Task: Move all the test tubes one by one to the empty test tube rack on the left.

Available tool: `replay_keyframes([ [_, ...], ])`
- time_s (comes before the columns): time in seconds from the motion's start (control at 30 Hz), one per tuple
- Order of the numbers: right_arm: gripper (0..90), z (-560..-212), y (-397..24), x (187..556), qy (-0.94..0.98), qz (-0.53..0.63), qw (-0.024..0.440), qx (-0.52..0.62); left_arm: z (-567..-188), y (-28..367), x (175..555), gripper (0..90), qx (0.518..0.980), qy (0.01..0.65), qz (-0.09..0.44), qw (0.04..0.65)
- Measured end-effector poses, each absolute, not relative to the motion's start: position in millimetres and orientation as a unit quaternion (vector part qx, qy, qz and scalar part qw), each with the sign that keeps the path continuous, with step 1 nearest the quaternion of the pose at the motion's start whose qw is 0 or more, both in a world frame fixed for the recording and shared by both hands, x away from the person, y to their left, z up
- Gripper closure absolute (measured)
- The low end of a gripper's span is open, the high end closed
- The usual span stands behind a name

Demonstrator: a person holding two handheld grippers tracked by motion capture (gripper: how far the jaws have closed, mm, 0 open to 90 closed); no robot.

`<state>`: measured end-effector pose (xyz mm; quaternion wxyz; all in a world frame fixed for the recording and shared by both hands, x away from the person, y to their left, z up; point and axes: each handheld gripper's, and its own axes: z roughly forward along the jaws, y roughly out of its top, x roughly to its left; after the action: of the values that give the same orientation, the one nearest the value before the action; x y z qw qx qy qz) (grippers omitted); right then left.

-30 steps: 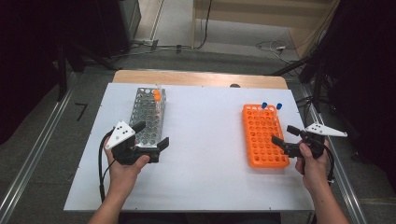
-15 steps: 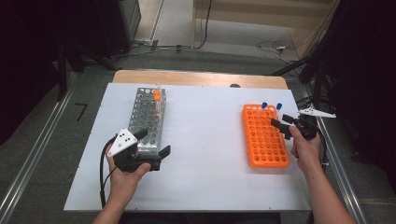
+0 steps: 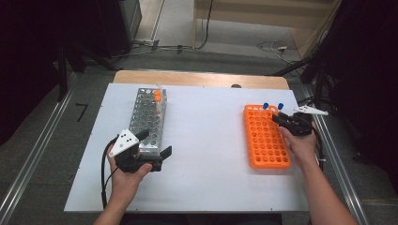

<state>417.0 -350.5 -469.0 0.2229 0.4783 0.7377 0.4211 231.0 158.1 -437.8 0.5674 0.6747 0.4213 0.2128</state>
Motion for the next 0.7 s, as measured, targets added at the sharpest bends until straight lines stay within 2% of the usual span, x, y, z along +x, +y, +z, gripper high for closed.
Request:
replay_keyframes([
  [0.1, 69.7, -470, -347, 417, 0.739, 0.416, 0.230, 0.478, -438, 157, 231, 0.0, 0.677, 0.421, 0.212, 0.565],
  [0.23, 74.6, -469, -345, 417, 0.738, 0.407, 0.248, 0.477, -438, 156, 231, 0.0, 0.678, 0.420, 0.211, 0.565],
  [0.7, 74.8, -443, -352, 389, 0.711, 0.460, 0.240, 0.475, -437, 152, 232, 0.0, 0.682, 0.411, 0.204, 0.569],
])
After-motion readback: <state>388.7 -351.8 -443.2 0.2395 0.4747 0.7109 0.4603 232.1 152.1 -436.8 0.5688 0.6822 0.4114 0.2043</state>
